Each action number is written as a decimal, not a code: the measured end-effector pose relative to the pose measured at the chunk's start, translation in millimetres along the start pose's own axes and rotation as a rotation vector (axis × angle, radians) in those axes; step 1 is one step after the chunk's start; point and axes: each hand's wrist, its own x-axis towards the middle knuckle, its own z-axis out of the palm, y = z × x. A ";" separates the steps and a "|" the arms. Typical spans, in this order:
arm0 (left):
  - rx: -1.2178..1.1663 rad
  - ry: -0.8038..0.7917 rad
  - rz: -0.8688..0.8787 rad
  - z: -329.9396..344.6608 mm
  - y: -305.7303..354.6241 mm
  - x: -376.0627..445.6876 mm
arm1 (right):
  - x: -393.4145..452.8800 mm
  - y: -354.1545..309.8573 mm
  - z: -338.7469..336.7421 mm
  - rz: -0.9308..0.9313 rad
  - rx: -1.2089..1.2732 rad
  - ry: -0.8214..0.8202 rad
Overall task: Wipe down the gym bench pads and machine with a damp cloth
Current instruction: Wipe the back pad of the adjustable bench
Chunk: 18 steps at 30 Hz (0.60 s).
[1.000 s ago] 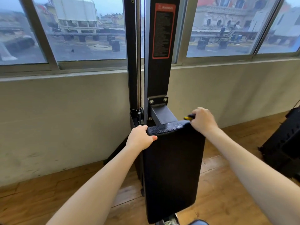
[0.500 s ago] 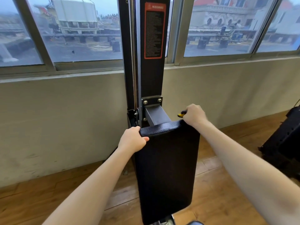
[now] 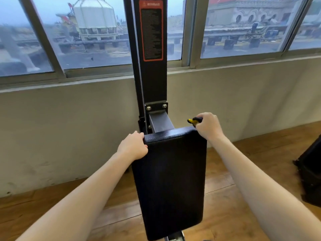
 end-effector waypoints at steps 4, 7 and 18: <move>0.074 0.017 0.189 0.1 41.2 3.2 | -5.5 -23.6 24.2 -0.332 0.094 -0.210; 0.046 0.036 0.330 6.4 65.3 3.5 | -1.4 2.7 26.4 -0.208 0.209 -0.051; 0.073 -0.055 0.391 11.1 113.5 48.9 | 5.3 91.2 -6.9 0.465 0.688 0.110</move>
